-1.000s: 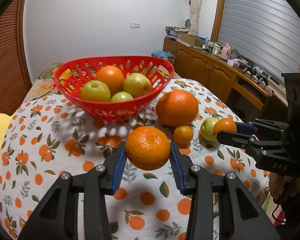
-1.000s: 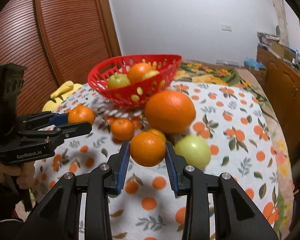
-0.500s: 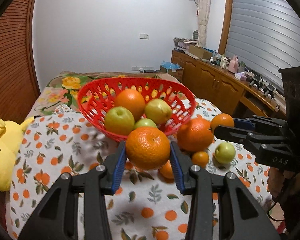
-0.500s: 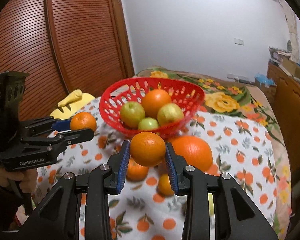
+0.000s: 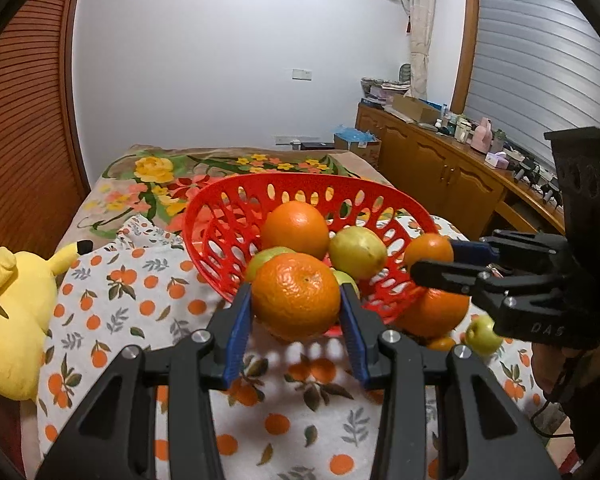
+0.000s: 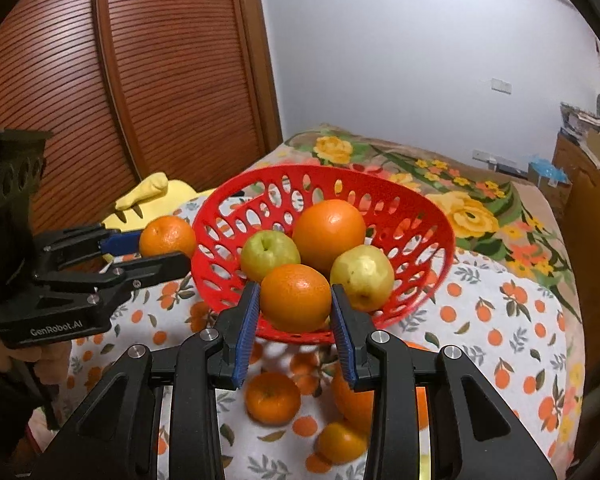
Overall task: Organize fruits
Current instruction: 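Carry the right tangerine into the basket and open while the left gripper carries its tangerine over, then lower the tangerine into the red basket and open the left gripper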
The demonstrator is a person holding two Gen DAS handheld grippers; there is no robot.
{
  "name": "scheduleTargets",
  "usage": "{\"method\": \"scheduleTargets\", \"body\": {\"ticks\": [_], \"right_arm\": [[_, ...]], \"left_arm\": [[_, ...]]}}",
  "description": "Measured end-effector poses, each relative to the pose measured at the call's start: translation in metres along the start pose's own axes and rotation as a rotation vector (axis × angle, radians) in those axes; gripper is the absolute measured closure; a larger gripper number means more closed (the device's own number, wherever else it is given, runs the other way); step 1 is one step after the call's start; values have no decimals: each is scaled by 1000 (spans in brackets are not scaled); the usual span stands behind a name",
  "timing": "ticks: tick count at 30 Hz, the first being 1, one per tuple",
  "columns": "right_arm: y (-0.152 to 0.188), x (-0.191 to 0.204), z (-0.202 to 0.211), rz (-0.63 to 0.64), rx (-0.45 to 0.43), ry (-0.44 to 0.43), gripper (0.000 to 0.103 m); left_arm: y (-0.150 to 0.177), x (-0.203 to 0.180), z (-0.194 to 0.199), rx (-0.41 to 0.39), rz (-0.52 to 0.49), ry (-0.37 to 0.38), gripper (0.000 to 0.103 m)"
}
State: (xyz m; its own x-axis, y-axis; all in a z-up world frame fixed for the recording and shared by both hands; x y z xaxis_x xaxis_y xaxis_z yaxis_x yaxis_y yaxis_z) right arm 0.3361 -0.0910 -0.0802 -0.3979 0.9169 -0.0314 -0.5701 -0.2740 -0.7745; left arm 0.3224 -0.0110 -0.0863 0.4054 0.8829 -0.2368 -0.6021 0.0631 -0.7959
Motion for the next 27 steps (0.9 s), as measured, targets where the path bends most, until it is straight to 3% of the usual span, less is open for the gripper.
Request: {"method": "scheduleTargets", "body": {"ticks": [9,27], "right_arm": [[-5,-9,-19,-34,26,-5,64],[-12,-28,-14,-42,3,22,63]], "left_arm": [[-10,19,-17,14,10,-10,62],[-38,40,-66,56,17,-28,62]]}}
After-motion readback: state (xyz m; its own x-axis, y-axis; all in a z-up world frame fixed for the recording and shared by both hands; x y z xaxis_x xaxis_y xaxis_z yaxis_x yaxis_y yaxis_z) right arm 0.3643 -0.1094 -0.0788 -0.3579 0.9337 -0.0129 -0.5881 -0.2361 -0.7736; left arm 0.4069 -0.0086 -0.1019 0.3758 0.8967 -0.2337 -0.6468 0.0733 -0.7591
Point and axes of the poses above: each gripper's, at about its wrist camera, not at the fingertips, and z roughly against the way its jaws point, x to its left, y to its underside, the point moved 9 cm from there along -z, roughly the way its jaws point, and after that the axes turned 12 degrees about y, right-handed, at the moved point
